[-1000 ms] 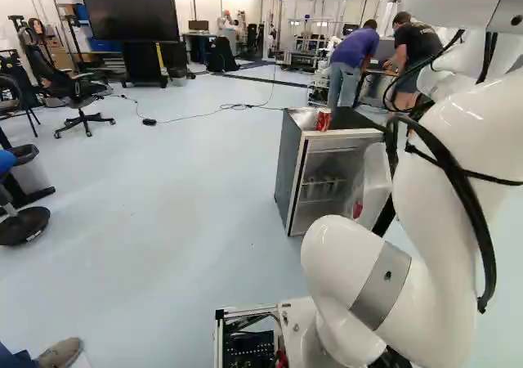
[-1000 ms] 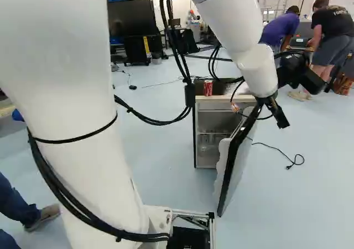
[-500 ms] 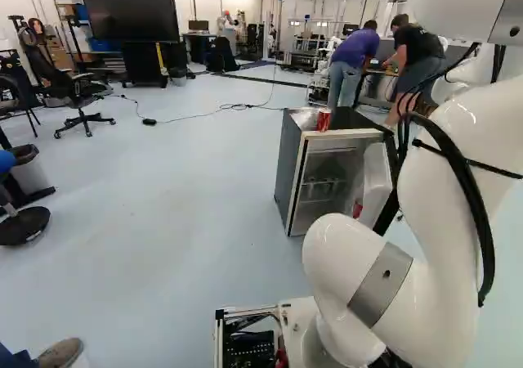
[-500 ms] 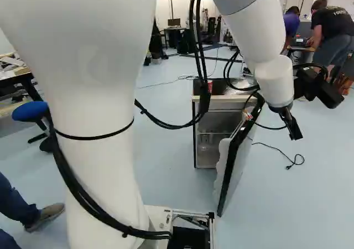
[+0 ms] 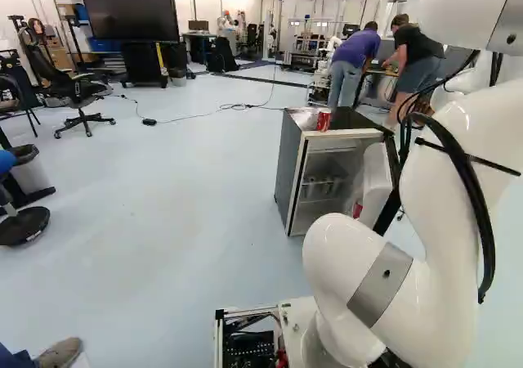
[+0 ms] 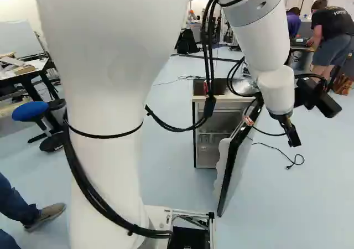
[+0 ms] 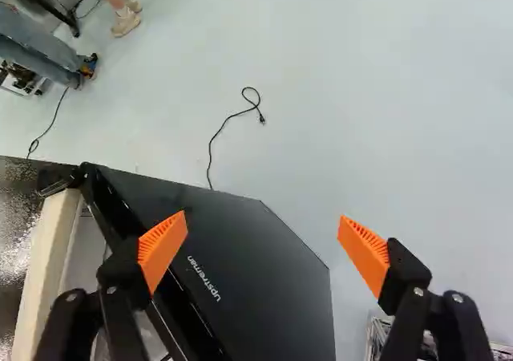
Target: Grab a drink from the fridge
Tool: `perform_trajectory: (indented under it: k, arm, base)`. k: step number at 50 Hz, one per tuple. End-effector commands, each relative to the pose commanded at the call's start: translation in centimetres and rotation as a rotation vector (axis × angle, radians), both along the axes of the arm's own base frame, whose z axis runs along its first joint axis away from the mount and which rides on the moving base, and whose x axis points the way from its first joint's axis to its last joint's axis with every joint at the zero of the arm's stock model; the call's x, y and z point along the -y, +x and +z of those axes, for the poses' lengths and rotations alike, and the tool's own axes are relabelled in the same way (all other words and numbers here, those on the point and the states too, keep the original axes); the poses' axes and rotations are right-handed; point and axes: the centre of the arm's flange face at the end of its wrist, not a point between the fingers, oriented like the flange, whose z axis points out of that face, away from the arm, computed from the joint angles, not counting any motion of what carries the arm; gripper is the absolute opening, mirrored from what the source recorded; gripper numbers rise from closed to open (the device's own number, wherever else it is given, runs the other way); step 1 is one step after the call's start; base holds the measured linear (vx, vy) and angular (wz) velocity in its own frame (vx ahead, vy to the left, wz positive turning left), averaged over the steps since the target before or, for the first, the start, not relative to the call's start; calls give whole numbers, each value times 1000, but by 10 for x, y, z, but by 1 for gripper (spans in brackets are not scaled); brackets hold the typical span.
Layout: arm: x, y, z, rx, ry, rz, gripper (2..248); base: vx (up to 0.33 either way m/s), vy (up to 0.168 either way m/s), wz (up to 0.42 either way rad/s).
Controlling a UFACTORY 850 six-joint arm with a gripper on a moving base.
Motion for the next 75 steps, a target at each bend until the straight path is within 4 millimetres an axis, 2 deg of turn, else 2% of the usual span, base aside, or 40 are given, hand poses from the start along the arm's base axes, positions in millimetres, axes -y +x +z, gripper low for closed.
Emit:
perform_trajectory:
  k: [31,44,58,75]
  arm:
    - [9,6,-40,-55,40,31,247]
    - [6,4,-57,-84,58,52,247]
    - [-3,0,-74,-118,80,80,247]
    - [-32,-5,-75,-149,88,132,247]
  base:
    - [0,0,0]
    - [0,0,0]
    - [0,0,0]
    - [0,0,0]
